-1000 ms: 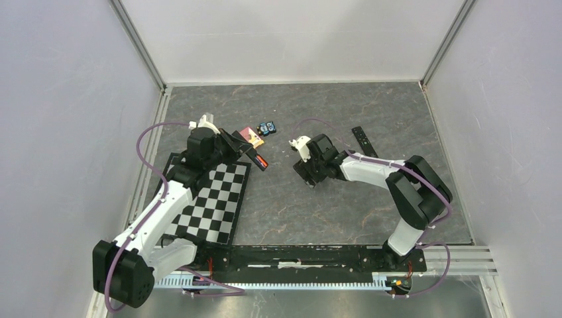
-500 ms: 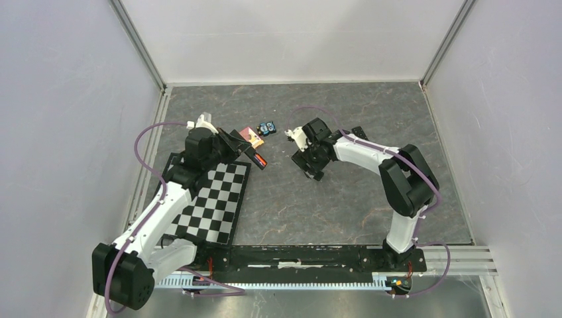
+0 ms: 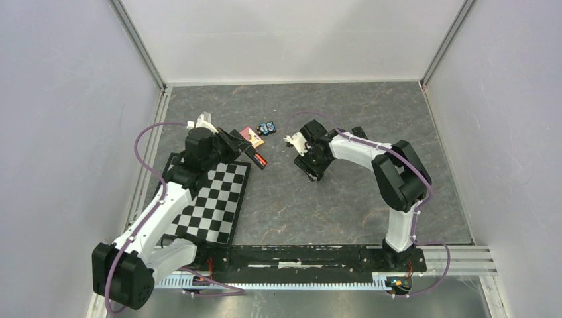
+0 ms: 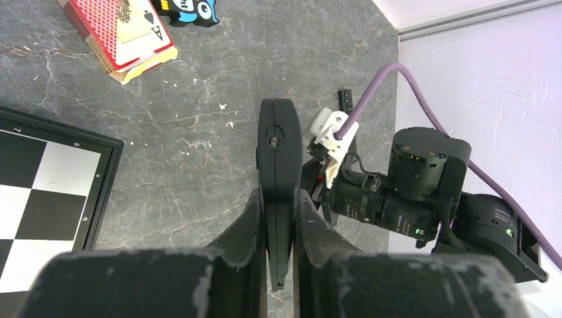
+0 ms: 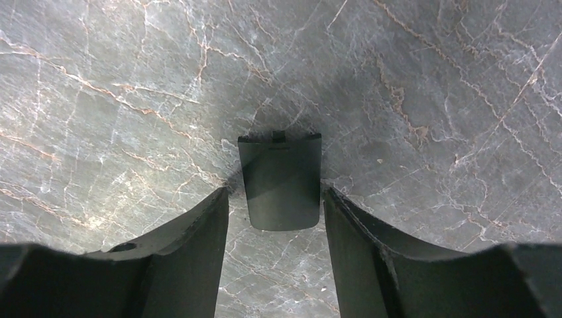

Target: Load the batteries into the remote control

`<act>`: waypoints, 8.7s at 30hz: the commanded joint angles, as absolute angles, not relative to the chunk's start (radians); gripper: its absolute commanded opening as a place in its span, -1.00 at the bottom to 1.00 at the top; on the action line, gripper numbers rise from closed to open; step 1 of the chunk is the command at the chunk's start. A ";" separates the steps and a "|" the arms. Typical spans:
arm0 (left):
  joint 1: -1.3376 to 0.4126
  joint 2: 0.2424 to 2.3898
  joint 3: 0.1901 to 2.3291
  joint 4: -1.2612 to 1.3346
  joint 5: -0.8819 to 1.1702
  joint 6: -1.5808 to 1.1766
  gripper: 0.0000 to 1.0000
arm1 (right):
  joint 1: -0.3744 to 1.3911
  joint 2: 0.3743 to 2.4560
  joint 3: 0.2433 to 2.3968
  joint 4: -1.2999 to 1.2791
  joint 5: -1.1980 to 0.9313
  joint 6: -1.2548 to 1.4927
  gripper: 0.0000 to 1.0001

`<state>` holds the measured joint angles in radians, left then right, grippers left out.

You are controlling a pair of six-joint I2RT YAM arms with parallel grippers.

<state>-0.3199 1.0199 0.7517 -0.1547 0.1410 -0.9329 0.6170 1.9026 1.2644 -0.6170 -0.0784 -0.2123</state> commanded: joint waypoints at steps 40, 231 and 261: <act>-0.489 1.291 0.682 0.217 0.286 -0.825 -0.96 | 0.620 1.677 1.086 -0.554 -0.141 -0.146 -0.27; -0.594 1.873 1.125 0.067 0.362 -0.873 0.24 | 0.489 1.873 1.239 -0.683 -0.053 -0.187 0.33; -0.599 1.813 1.019 0.155 0.370 -0.913 0.23 | 0.491 1.672 1.100 -0.579 -0.182 -0.157 -0.18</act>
